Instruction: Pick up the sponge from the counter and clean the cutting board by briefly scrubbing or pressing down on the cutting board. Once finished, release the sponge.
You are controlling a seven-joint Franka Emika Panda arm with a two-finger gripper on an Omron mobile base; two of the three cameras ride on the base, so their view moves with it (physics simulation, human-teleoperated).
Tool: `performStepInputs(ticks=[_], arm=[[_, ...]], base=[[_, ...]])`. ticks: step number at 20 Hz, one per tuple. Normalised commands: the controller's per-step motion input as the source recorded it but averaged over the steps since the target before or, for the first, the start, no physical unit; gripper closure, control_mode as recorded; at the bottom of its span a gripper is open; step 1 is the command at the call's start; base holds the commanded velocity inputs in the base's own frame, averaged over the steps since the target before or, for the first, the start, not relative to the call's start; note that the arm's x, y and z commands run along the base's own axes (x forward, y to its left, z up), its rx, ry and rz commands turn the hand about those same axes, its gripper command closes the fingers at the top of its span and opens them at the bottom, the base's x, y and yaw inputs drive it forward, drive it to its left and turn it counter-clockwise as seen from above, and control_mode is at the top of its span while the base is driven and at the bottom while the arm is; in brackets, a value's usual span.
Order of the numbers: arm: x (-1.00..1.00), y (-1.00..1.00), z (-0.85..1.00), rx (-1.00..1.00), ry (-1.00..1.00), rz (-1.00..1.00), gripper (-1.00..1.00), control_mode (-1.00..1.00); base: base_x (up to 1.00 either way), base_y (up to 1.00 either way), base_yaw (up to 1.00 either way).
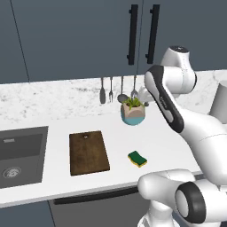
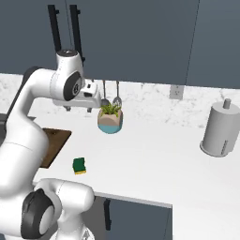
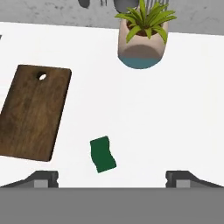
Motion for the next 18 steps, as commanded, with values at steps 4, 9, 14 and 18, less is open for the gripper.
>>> performStepInputs(ticks=[4, 9, 14, 18], arm=[[-0.02, 0.03, 0.0, 0.0, 0.0, 0.24, -1.0, -1.0], [-0.06, 0.0, -0.03, 0.0, 0.02, 0.22, -1.0, -1.0], [-0.21, 0.02, -0.05, 0.0, 0.02, 0.06, -1.0, -1.0], [-0.27, 0.03, -0.11, 0.0, 0.02, 0.0, -1.0, -1.0]], base=[[0.0, 0.0, 0.0], [0.0, 0.0, 0.0], [0.0, 0.0, 0.0], [0.0, 0.0, 0.0]])
